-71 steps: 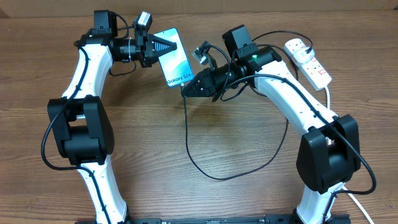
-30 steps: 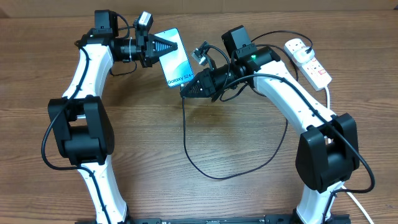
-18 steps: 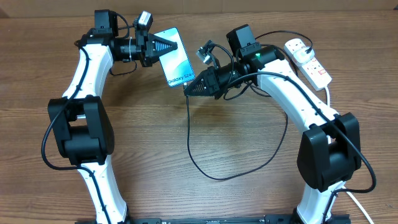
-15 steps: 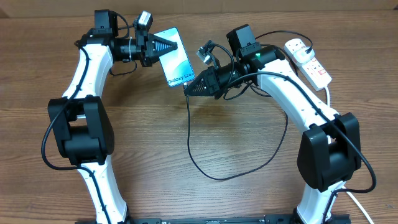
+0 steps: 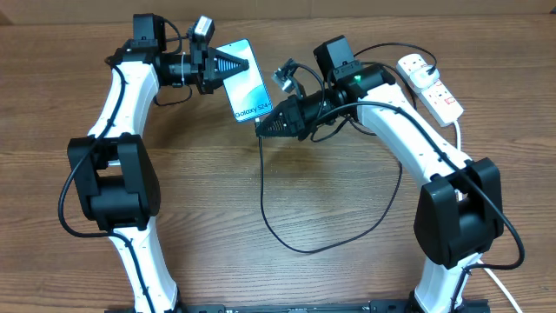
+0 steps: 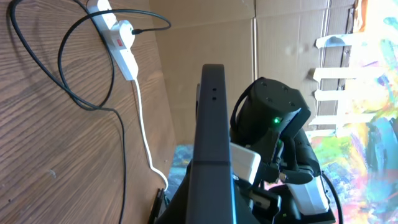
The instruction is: Plug charger to phone and switch on socket
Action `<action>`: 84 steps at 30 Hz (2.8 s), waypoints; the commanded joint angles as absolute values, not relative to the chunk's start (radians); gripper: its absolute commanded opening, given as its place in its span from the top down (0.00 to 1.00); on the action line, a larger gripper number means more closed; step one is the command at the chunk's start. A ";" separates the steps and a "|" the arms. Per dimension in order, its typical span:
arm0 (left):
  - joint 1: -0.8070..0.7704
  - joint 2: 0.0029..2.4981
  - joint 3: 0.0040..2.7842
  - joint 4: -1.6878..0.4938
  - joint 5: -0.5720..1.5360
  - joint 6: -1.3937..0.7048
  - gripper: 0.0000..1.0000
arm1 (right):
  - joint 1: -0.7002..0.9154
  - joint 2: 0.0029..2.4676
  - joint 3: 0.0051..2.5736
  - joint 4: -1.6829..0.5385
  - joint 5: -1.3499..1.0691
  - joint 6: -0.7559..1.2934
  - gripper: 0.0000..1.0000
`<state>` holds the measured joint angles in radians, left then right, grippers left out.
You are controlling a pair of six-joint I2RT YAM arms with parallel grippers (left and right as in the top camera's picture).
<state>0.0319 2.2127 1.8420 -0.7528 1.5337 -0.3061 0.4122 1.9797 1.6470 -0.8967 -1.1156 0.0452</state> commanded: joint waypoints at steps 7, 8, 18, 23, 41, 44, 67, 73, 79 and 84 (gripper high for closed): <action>0.019 2.204 1.861 -0.756 1.583 -0.284 0.96 | 0.420 1.990 1.649 -0.884 -1.112 0.022 0.96; 0.019 2.204 1.861 -0.756 1.583 -0.284 0.96 | 0.420 1.990 1.649 -0.884 -1.112 0.021 0.96; 0.019 2.204 1.861 -0.756 1.583 -0.284 0.96 | 0.412 1.990 1.649 -0.871 -1.120 0.021 0.96; 0.019 2.204 1.861 -0.760 1.583 -0.284 0.96 | 0.407 1.990 1.649 -0.865 -1.120 0.021 0.96; 0.019 2.204 1.861 -0.813 1.583 -0.214 0.96 | 0.383 2.000 1.649 -0.865 -1.118 0.020 0.96; 0.019 2.204 1.861 -0.817 1.583 -0.208 0.96 | 0.377 2.005 1.649 -0.865 -1.118 0.020 0.96; 0.019 2.204 1.861 -0.857 1.583 -0.154 0.96 | 0.348 2.005 1.649 -0.867 -1.120 0.018 0.96; 0.028 2.204 1.861 -0.794 1.579 -0.165 0.96 | 0.348 2.005 1.649 -0.882 -1.102 0.019 0.96; 0.060 2.204 1.861 -0.677 1.448 -0.298 0.96 | 0.348 2.005 1.649 -0.936 -0.959 0.023 0.96; 0.087 2.204 1.861 -0.627 1.365 -0.368 0.96 | 0.366 2.007 1.648 -0.945 -0.682 0.126 0.96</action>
<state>0.0620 2.2127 1.8427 -0.6373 1.4136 -0.2939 0.3542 1.9919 1.6451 -0.9466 -0.9142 0.0483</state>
